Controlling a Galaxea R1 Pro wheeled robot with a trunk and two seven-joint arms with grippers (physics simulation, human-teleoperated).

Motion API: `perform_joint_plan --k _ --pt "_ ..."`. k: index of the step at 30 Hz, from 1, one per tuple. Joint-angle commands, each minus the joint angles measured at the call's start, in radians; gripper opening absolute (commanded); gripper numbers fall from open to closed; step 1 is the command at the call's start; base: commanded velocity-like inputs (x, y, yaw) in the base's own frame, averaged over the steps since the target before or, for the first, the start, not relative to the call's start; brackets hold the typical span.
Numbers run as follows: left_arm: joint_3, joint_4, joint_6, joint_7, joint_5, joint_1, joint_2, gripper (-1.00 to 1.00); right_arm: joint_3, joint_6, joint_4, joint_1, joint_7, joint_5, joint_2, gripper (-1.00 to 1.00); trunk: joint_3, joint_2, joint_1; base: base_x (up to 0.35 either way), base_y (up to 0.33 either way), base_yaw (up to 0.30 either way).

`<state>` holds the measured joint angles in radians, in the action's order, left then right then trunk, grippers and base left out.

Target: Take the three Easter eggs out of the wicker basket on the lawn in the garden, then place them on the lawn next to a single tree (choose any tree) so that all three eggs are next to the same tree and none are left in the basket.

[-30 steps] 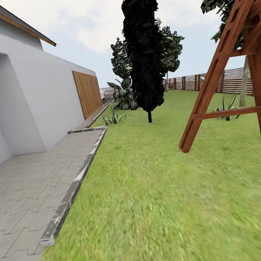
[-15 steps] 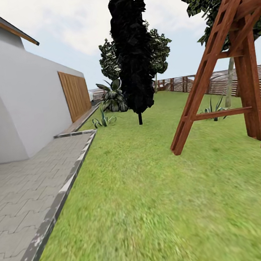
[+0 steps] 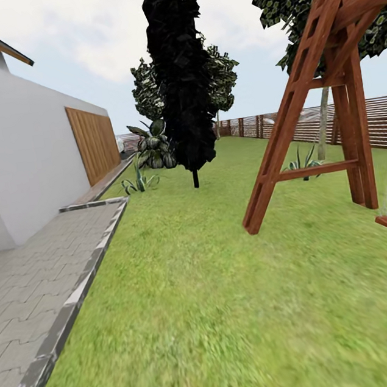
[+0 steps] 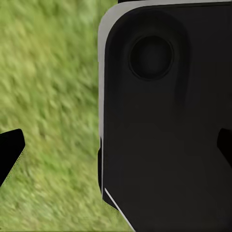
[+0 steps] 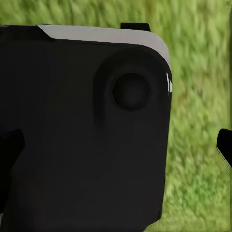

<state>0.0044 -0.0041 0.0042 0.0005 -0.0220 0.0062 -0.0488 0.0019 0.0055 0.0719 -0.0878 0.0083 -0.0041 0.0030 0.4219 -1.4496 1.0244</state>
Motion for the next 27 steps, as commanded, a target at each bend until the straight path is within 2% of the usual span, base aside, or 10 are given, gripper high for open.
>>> perform_joint_plan --k 1,27 --pt "0.000 0.000 0.000 0.000 -0.002 0.000 0.000 1.00 0.000 0.001 0.002 -0.001 0.001 0.000 0.000 1.00 0.001 0.000 0.001 0.330 0.000 -0.001" --pt "0.000 0.000 0.000 -0.001 -0.002 0.000 0.000 1.00 0.001 0.001 0.002 -0.001 0.001 0.006 0.000 1.00 0.001 0.000 0.001 0.332 0.000 0.000"
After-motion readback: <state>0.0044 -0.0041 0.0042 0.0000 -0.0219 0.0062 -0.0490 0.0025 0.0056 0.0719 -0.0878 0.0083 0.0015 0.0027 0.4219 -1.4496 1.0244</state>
